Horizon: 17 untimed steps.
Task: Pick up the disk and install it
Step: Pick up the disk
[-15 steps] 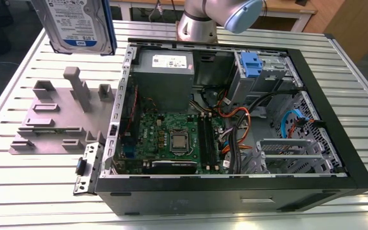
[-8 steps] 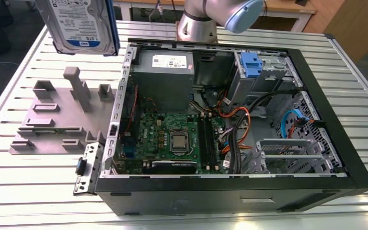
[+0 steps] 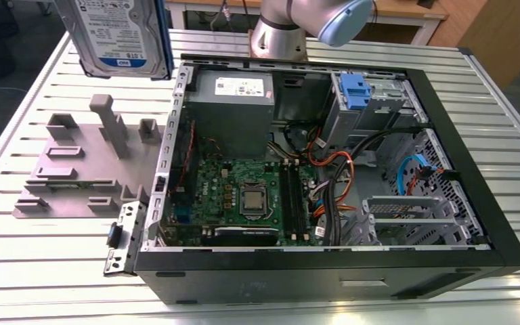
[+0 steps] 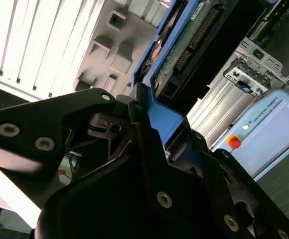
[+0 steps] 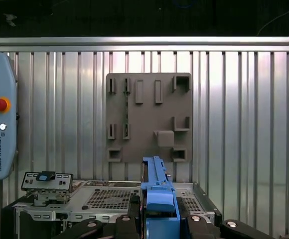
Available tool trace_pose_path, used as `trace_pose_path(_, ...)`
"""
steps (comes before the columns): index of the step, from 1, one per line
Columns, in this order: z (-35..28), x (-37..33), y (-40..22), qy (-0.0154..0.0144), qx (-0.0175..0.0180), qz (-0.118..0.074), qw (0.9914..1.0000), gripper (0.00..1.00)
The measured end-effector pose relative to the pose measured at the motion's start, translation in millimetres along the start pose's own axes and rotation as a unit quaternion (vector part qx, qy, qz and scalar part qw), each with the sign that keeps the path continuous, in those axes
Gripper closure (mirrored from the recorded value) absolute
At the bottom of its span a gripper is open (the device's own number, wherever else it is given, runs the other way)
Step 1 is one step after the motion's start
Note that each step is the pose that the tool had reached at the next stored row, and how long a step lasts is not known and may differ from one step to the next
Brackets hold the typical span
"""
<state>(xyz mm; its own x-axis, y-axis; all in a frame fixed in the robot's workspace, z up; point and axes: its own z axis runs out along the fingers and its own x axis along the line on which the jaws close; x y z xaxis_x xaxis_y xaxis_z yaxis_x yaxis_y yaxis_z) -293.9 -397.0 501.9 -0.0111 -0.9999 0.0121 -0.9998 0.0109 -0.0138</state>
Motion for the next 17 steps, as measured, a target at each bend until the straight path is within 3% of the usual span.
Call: trace_pose_path(17,0.2,2.6,-12.0,0.0000,0.0000,0.000,1.00000,0.64)
